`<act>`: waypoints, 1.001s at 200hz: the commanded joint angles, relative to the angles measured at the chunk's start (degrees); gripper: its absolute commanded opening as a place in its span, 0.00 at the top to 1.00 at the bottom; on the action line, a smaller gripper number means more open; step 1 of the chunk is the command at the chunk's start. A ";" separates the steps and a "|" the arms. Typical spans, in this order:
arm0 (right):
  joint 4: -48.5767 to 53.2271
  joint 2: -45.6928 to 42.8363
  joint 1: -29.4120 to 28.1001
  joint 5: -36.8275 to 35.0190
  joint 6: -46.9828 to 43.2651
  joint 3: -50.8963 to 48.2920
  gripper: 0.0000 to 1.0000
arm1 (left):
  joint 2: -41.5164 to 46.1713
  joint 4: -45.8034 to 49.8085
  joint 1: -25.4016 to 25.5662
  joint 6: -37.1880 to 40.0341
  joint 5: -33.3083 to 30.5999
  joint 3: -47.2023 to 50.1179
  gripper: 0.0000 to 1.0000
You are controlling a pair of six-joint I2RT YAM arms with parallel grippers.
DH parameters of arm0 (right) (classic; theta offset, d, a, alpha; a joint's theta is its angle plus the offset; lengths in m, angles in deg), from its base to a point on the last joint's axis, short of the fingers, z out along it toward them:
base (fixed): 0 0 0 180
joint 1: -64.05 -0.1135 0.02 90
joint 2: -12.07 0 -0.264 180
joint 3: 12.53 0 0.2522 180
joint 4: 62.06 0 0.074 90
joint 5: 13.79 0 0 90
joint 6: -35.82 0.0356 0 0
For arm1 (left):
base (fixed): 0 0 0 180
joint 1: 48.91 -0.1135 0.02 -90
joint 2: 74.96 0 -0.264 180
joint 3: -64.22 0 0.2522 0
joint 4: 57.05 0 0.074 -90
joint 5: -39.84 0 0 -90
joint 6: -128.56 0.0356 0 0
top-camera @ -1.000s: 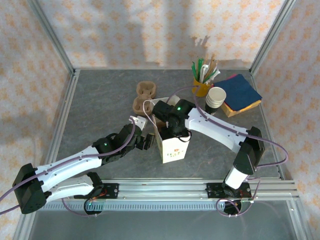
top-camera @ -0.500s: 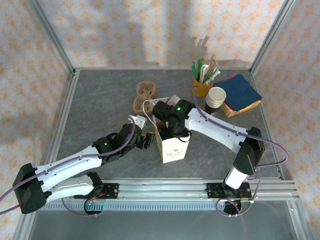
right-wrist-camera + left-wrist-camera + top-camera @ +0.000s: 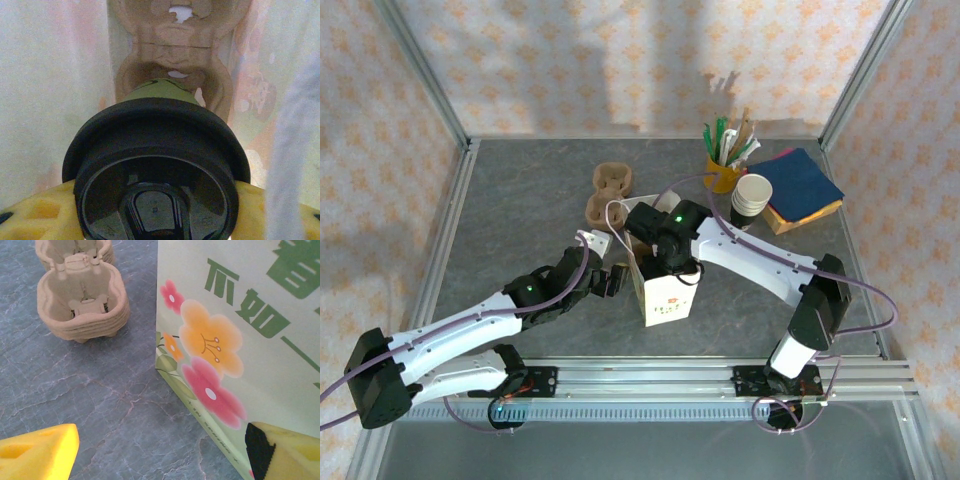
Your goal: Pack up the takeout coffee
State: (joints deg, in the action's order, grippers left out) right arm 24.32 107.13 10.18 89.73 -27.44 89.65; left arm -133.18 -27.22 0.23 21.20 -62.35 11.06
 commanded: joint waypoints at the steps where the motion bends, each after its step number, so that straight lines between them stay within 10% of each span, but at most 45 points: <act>1: 2.44 -0.89 -0.38 -2.09 -0.25 -1.23 0.48 | 0.91 0.62 0.34 1.21 -1.50 -1.04 0.12; 200: 2.29 0.84 0.44 -6.94 1.83 1.74 0.48 | 1.75 0.27 0.34 0.58 -1.35 -0.24 0.11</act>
State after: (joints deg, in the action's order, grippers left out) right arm 24.50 107.42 10.23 86.39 -26.76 89.48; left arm -132.65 -27.22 0.23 21.15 -62.63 11.06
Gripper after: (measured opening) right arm 0.588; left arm 0.885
